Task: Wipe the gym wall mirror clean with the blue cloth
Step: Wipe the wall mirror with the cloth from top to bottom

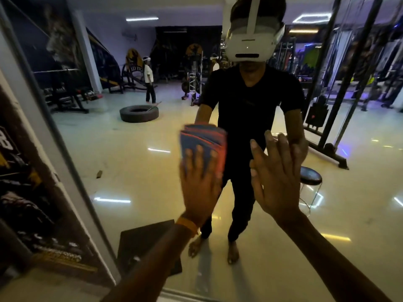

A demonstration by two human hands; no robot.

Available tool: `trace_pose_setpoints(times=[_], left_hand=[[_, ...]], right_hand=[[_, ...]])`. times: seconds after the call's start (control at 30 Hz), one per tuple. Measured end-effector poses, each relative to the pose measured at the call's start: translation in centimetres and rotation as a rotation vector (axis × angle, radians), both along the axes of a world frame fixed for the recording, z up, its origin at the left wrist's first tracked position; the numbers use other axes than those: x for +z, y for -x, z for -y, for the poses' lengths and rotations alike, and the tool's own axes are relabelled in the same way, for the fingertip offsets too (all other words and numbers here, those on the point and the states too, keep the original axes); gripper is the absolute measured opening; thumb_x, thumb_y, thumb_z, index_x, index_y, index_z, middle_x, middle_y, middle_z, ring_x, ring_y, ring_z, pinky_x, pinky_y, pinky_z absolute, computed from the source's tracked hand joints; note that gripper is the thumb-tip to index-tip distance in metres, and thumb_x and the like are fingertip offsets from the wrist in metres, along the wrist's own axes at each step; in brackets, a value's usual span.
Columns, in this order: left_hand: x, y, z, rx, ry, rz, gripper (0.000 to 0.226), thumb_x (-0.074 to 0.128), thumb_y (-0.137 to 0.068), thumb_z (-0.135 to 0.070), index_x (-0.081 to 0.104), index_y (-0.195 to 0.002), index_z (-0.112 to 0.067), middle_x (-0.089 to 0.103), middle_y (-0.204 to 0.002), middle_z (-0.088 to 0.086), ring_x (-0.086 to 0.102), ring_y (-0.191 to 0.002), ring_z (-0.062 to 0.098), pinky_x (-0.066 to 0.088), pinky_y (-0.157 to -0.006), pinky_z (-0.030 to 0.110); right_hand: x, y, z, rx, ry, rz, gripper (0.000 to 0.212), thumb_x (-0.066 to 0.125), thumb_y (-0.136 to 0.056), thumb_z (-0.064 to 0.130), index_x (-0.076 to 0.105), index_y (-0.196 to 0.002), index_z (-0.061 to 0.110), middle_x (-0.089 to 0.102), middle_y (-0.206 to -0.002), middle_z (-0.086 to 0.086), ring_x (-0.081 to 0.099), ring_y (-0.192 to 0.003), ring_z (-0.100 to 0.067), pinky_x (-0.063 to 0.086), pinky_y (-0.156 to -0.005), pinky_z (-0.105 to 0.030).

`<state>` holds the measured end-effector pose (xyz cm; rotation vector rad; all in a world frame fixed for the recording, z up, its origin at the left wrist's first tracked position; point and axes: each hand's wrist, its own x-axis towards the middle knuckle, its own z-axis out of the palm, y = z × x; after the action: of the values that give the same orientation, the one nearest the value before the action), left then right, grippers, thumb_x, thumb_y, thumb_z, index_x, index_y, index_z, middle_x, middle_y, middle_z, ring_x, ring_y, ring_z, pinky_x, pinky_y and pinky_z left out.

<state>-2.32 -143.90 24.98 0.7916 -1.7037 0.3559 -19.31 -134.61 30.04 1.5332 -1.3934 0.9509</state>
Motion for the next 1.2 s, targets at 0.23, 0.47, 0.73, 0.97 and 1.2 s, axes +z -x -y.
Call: trace_pose_setpoints(times=[0.23,0.47,0.73,0.97,1.2], left_hand=[[-5.3,-5.7,2.1,-0.006,-0.129,-0.075,0.062,0.035,-0.111,-0.041,0.002,-0.164,-0.039,0.016,-0.171,0.007,0.019,-0.155,0.038,0.021,-0.125,0.060],[-7.4,1.2,-0.6,0.033,-0.013,-0.027,0.074,0.043,-0.106,-0.039,0.002,-0.166,-0.025,-0.005,-0.175,0.001,0.000,-0.161,0.029,0.003,-0.130,0.052],[-7.5,-8.7,4.5,0.068,-0.120,-0.092,0.064,0.029,-0.111,-0.045,-0.004,-0.165,-0.035,-0.003,-0.175,0.005,-0.004,-0.160,0.025,0.001,-0.130,0.051],[-11.1,-4.3,0.9,0.064,-0.049,0.125,0.076,0.044,-0.108,-0.042,-0.001,-0.166,-0.023,-0.006,-0.174,0.009,-0.005,-0.161,0.029,-0.002,-0.130,0.050],[-8.1,-21.4,10.6,0.107,-0.232,-0.095,0.063,0.022,-0.111,-0.048,0.000,-0.166,-0.026,-0.011,-0.173,0.002,0.005,-0.159,0.040,0.018,-0.122,0.070]], right_hand=[[-4.0,2.4,-2.1,-0.009,-0.033,0.043,0.055,0.046,-0.105,0.032,0.036,-0.156,0.014,0.032,-0.163,-0.019,0.023,-0.155,-0.040,0.018,-0.124,-0.060],[-6.4,2.2,-1.1,-0.092,0.024,0.035,0.061,0.051,-0.104,0.031,0.029,-0.159,0.016,0.024,-0.166,-0.018,0.009,-0.158,-0.035,0.009,-0.126,-0.058],[-8.3,-0.6,1.4,-0.156,0.125,0.114,0.077,0.054,-0.103,0.038,0.012,-0.165,0.018,-0.001,-0.173,-0.005,0.000,-0.159,-0.032,0.006,-0.124,-0.063],[-8.6,-4.6,2.4,-0.081,-0.076,-0.048,0.065,0.044,-0.104,0.040,0.020,-0.162,0.023,0.018,-0.168,-0.014,0.003,-0.159,-0.035,0.002,-0.124,-0.062],[-8.2,-8.2,2.9,-0.013,-0.061,-0.004,0.077,0.053,-0.099,0.030,0.013,-0.165,0.028,0.016,-0.170,-0.013,0.014,-0.157,-0.041,0.004,-0.126,-0.060]])
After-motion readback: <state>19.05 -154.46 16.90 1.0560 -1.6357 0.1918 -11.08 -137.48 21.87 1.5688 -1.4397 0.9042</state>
